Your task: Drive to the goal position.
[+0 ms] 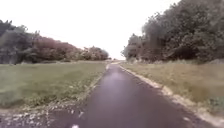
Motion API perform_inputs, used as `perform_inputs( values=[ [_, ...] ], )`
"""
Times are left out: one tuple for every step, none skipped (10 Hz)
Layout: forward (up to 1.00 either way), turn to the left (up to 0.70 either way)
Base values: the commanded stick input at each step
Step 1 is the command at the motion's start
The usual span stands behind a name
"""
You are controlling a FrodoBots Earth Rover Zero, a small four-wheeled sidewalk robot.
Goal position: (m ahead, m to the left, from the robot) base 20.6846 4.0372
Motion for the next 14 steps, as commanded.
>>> perform_inputs(
  values=[
    [0.99,0.00],
    [0.99,0.00],
    [0.99,0.00],
    [0.99,0.00],
    [0.99,0.00],
    [0.99,0.00],
    [0.99,0.00],
    [0.99,0.00],
    [0.99,0.00],
    [0.99,0.00],
    [0.99,0.00],
    [0.99,0.00],
    [0.99,0.00],
    [0.99,0.00]
  ],
)
